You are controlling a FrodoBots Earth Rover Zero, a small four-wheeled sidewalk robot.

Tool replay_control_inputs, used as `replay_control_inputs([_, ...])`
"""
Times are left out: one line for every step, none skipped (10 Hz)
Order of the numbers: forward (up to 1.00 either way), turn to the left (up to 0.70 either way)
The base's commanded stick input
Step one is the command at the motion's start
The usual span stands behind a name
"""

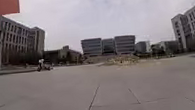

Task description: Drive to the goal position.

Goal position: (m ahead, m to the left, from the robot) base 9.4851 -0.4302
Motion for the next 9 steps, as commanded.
replay_control_inputs([0.85, 0.0])
replay_control_inputs([0.85, 0.0])
replay_control_inputs([0.85, 0.0])
replay_control_inputs([0.85, 0.0])
replay_control_inputs([0.85, 0.0])
replay_control_inputs([0.85, 0.0])
replay_control_inputs([0.85, 0.0])
replay_control_inputs([0.85, 0.0])
replay_control_inputs([0.85, 0.0])
